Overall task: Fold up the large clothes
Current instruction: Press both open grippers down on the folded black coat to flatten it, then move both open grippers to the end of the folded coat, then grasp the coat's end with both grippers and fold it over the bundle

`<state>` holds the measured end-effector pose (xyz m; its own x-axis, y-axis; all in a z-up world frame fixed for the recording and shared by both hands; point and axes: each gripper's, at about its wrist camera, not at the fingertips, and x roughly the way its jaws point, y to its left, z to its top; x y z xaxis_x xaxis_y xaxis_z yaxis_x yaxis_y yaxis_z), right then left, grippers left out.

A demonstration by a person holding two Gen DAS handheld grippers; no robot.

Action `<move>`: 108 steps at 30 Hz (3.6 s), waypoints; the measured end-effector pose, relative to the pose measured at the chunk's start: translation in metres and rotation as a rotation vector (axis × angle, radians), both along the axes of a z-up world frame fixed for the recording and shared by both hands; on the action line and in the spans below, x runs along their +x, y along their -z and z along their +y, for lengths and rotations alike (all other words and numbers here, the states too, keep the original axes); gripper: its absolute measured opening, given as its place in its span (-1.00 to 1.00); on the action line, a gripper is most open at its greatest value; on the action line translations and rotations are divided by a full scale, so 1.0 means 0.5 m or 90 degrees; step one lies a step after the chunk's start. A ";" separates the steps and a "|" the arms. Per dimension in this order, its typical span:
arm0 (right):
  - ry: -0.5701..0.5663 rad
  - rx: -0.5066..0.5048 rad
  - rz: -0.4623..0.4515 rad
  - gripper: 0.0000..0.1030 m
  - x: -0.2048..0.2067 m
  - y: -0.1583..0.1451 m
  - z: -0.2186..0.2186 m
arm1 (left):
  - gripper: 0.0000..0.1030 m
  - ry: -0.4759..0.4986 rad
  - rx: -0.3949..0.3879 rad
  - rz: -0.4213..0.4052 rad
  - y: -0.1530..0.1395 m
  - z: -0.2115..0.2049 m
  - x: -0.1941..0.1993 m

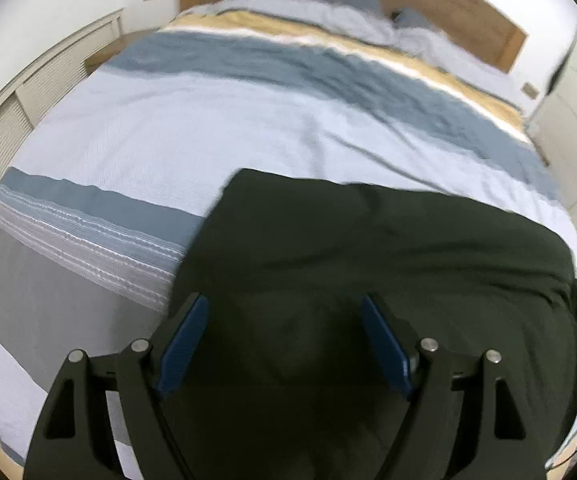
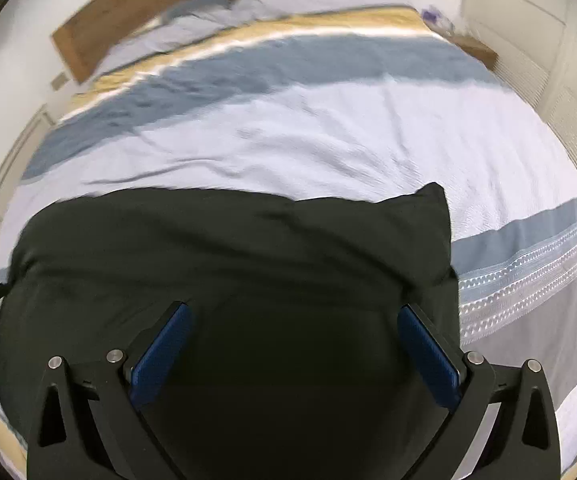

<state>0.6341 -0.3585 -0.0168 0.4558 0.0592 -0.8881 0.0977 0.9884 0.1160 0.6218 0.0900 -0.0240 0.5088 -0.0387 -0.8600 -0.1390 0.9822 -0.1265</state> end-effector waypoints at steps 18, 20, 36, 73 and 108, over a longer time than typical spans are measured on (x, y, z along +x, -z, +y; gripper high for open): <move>-0.018 -0.025 -0.003 0.98 -0.145 0.009 0.064 | 0.52 0.032 0.077 -0.050 -0.014 -0.087 -0.180; -0.031 -0.015 -0.024 0.98 -0.165 -0.011 0.082 | 0.52 0.039 0.076 -0.060 -0.019 -0.097 -0.195; -0.097 -0.002 -0.016 0.98 -0.261 0.009 0.160 | 0.52 0.059 0.096 -0.051 -0.001 -0.119 -0.257; 0.053 0.168 0.008 0.99 -0.242 0.027 -0.189 | 0.54 0.056 -0.198 -0.001 0.011 0.131 -0.193; -0.019 0.463 0.115 0.22 -0.015 0.284 -0.069 | -0.24 0.089 -0.519 0.087 0.211 0.069 -0.141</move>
<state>0.6264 -0.3931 -0.1589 0.2952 0.6703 -0.6808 0.1510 0.6709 0.7260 0.5513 0.1244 -0.1293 0.3468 -0.7297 -0.5893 -0.0882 0.6001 -0.7950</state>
